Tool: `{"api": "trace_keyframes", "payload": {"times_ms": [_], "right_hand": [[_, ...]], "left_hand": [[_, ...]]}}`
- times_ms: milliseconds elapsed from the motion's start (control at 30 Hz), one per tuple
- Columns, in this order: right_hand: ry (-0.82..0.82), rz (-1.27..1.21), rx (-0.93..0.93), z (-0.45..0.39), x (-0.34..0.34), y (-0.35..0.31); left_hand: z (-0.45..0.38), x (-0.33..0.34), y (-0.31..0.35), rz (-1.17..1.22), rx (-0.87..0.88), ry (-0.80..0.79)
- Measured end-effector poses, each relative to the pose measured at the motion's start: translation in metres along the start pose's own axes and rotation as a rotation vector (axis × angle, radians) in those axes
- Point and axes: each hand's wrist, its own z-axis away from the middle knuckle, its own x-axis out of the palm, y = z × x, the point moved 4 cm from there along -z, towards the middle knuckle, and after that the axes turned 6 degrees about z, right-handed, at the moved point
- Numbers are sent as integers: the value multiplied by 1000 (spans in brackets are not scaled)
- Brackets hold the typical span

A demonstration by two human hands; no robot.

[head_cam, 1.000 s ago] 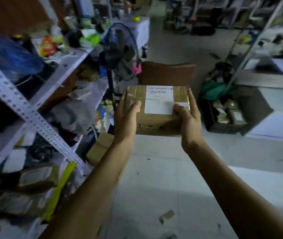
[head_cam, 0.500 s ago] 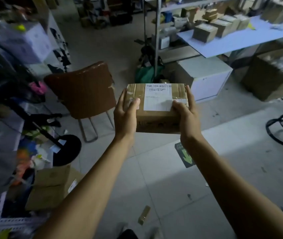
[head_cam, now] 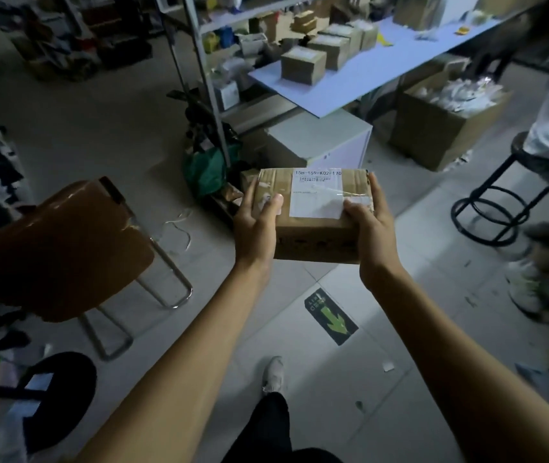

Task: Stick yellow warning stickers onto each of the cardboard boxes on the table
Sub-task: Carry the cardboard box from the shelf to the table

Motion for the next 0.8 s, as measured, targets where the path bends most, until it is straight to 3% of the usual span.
{"api": "trace_keyframes", "payload": {"times_ms": [333,800], "right_hand": [[212,-7,39,-152,-11,-12],[374,-50,68,-377,-122,13]], "left_hand": [[-173,97,-19,16,-87,-240],[-343,310,-83,-81,-161,-396]]}}
